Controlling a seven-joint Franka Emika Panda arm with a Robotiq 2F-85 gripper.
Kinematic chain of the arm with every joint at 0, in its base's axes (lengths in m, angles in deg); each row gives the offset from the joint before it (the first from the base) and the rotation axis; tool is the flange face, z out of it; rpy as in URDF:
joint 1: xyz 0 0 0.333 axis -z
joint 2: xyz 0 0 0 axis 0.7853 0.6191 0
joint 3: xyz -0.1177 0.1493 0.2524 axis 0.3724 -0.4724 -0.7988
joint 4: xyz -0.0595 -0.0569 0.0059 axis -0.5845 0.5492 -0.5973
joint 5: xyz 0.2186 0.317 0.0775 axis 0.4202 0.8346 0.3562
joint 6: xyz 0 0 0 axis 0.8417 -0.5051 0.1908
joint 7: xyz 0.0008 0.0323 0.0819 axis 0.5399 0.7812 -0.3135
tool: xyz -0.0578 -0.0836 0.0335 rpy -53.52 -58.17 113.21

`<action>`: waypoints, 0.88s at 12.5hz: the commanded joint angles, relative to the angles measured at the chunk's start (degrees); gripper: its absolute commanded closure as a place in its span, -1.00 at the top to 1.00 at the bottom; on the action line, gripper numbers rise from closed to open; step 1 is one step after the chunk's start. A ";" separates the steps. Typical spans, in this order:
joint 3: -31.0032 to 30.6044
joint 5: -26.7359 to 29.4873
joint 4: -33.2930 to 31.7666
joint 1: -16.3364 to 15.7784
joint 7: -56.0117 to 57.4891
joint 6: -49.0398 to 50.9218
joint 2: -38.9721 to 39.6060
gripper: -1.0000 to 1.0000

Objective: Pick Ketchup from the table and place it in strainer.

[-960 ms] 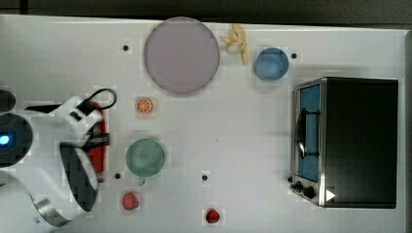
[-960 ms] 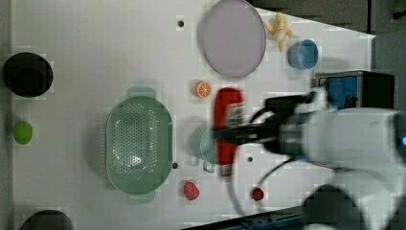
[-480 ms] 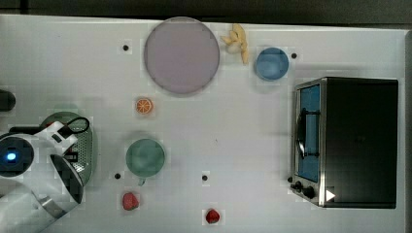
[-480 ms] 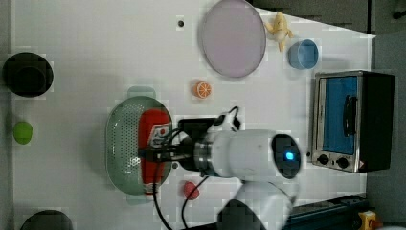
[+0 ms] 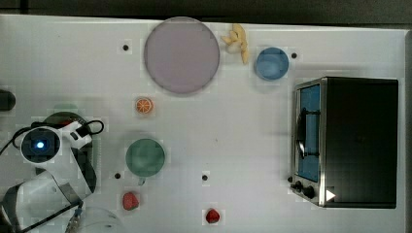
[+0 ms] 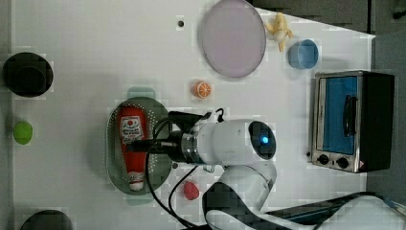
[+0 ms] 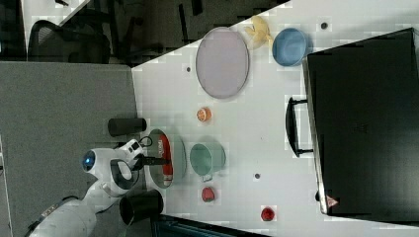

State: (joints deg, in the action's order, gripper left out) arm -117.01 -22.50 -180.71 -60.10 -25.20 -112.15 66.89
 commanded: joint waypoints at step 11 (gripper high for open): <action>10.95 -0.09 16.28 8.28 -11.67 53.31 -34.27 1.00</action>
State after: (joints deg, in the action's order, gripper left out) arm -110.17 -22.77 -164.15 -55.09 -34.23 -60.32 31.03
